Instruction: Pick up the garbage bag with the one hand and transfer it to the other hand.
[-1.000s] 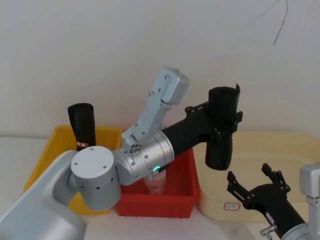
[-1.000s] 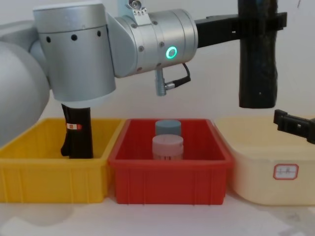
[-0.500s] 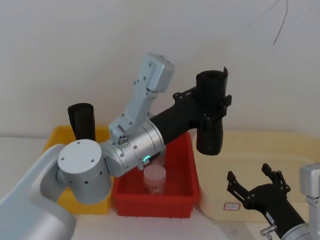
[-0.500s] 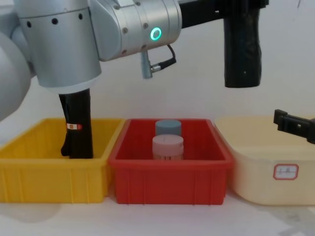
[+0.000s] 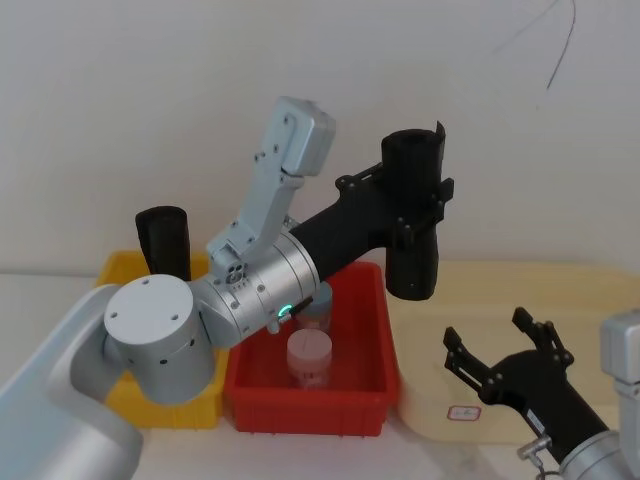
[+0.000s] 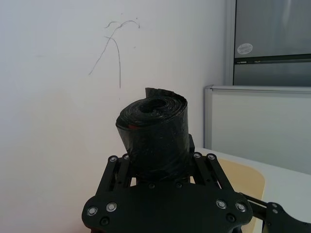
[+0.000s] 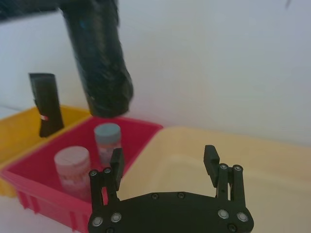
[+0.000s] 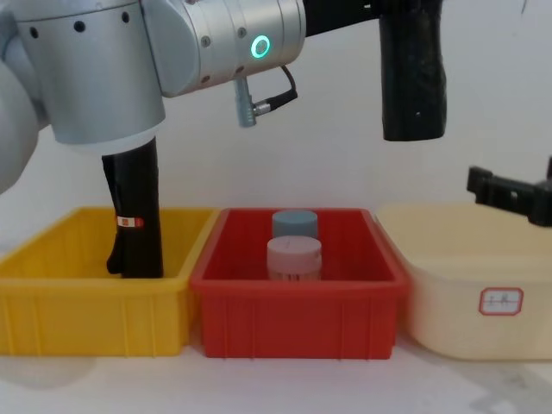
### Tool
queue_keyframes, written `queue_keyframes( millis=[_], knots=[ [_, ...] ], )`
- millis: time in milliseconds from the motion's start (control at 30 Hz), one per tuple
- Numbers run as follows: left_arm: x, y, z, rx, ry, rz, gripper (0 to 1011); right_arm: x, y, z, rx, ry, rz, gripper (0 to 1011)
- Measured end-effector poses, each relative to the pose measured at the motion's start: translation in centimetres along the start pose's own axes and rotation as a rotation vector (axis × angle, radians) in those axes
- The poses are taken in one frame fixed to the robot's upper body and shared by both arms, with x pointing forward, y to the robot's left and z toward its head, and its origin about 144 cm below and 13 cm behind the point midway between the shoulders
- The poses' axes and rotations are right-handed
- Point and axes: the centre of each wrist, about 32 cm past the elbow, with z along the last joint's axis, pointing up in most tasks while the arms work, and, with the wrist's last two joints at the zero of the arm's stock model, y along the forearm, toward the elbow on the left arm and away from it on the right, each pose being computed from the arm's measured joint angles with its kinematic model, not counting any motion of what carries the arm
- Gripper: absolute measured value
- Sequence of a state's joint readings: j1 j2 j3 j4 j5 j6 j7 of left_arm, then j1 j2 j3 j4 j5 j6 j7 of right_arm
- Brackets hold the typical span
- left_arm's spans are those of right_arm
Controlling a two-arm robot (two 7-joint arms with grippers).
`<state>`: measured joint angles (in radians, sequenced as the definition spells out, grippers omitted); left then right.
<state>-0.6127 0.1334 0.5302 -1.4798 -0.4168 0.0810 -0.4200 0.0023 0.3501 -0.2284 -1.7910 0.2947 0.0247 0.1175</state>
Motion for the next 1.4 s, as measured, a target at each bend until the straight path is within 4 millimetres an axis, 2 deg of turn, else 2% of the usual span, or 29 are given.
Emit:
queue_keyframes(
  millis=[400, 767, 1400],
  knots=[
    [0.1, 0.1, 0.1, -0.005, -0.002, 0.006, 498, 0.3, 1.3, 2.8, 0.068, -0.02, 0.126, 1001],
    [0.1, 0.2, 0.2, -0.007, -0.003, 0.008, 498, 0.1, 2.7, 4.6, 0.086, -0.024, 0.211, 1000],
    [0.1, 0.2, 0.2, -0.007, -0.004, 0.008, 498, 0.0, 5.3, 4.9, 0.095, -0.04, 0.271, 1001]
  ],
)
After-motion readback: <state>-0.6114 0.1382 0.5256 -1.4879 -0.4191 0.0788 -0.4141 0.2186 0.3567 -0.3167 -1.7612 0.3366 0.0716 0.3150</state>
